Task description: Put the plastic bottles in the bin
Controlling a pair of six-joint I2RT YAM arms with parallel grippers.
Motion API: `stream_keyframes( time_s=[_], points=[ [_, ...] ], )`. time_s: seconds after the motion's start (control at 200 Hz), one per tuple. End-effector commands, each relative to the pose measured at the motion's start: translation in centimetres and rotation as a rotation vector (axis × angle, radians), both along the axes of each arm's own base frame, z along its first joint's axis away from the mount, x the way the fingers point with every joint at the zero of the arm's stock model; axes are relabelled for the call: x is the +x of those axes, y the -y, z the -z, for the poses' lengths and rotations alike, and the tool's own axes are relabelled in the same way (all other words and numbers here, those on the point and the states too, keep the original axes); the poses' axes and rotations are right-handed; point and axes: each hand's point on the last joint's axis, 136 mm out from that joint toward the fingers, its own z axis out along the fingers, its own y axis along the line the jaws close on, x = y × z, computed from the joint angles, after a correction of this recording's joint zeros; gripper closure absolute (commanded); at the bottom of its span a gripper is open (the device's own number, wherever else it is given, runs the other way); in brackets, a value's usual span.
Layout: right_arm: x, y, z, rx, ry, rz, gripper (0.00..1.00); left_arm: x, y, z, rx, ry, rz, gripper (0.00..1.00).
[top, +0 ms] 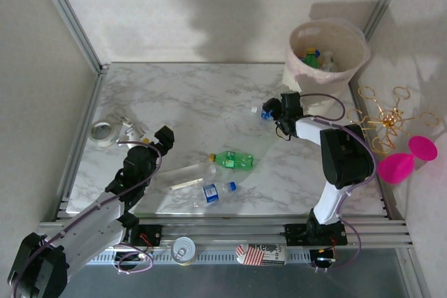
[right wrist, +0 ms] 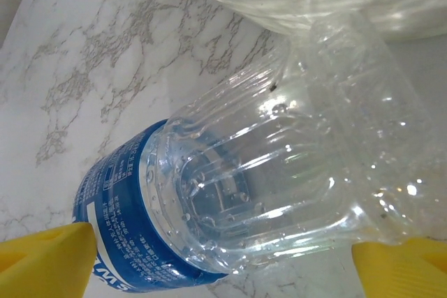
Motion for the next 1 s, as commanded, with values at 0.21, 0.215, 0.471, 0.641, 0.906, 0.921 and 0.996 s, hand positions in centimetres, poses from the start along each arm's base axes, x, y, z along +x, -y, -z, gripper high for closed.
stream_keyframes(
  time_s=[0.21,0.215,0.471,0.641,0.906,0.921,0.996],
  points=[
    [2.0,2.6,0.7,-0.009,-0.010,0.140,0.01,0.2,-0.4,0.2,0.007,-0.008,-0.013,0.00],
    [2.0,2.6,0.7,-0.008,-0.010,0.142,0.01,0.2,-0.4,0.2,0.006,-0.007,-0.014,0.00],
    [2.0,3.8,-1.9,0.021,0.086,0.221,0.02,0.1,-0.6,0.3,0.012,-0.009,-0.019,0.01],
    [2.3,1.2,-4.5,0.017,0.155,0.008,0.04,0.1,-0.6,0.2,0.013,-0.008,-0.023,0.00],
    [-1.0,-0.7,-8.4,-0.079,0.255,-0.257,0.01,0.0,-0.8,0.5,0.009,-0.008,-0.030,0.00],
    [-1.1,-0.8,-8.6,-0.089,0.254,-0.269,0.01,0.0,-0.9,0.5,0.008,-0.009,-0.032,0.01],
    [-1.1,-0.9,-9.3,-0.138,0.250,-0.321,0.01,0.1,-0.7,0.5,0.002,-0.008,-0.027,0.00]
  ],
)
